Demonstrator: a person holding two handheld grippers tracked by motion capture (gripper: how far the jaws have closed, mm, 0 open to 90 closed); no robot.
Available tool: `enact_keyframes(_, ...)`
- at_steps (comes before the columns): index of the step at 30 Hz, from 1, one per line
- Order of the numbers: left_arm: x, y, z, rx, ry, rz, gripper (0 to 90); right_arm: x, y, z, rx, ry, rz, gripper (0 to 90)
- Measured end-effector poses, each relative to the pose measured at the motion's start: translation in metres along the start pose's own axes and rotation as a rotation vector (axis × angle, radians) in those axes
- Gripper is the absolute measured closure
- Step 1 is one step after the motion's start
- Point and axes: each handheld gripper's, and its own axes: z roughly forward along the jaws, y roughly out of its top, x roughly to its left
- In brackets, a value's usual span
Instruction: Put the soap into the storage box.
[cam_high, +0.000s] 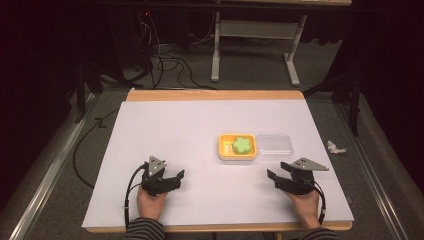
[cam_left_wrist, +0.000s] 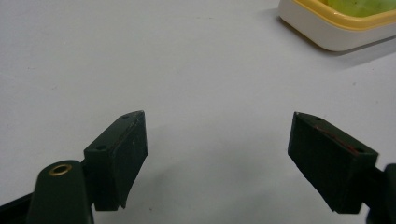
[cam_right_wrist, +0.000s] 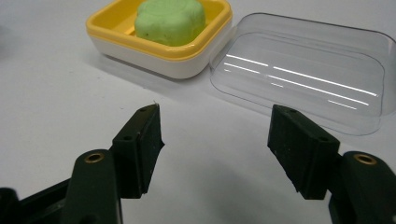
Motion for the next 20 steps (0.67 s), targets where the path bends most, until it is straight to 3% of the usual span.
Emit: enact_keyframes(20,0.0001,-0.0001,-0.0001,0.002,0.000,0.004,20.4,0.0001,-0.0074,0.0106,0.020,-0.018,-0.001,35.9)
